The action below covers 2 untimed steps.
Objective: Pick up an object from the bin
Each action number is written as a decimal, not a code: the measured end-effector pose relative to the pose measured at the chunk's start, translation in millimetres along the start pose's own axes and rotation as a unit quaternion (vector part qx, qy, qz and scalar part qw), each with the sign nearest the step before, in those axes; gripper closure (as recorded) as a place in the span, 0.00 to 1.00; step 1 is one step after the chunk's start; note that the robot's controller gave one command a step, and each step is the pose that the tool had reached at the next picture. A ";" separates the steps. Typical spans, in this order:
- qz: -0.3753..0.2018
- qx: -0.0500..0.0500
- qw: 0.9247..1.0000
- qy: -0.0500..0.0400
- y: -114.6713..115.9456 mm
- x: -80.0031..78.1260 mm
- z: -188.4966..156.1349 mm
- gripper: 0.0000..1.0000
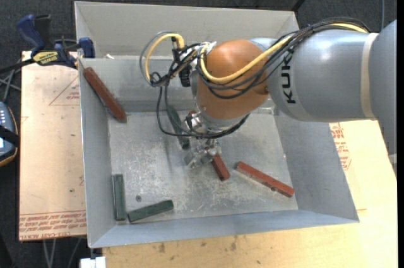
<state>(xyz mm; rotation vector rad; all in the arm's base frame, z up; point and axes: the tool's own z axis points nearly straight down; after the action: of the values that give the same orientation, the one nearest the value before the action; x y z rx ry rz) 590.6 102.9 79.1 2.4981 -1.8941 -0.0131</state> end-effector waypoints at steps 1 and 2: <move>-0.059 0.006 0.998 0.000 -11.1 -6.9 -32.0 0.00; -0.070 0.006 0.998 0.000 -14.2 -9.6 -18.2 0.00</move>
Offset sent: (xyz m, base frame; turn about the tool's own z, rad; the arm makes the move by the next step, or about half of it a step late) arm 0.0000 0.0000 0.0000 0.0000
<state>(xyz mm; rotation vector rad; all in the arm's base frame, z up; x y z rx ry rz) 601.8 116.0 97.2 2.6330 -1.7198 -0.0040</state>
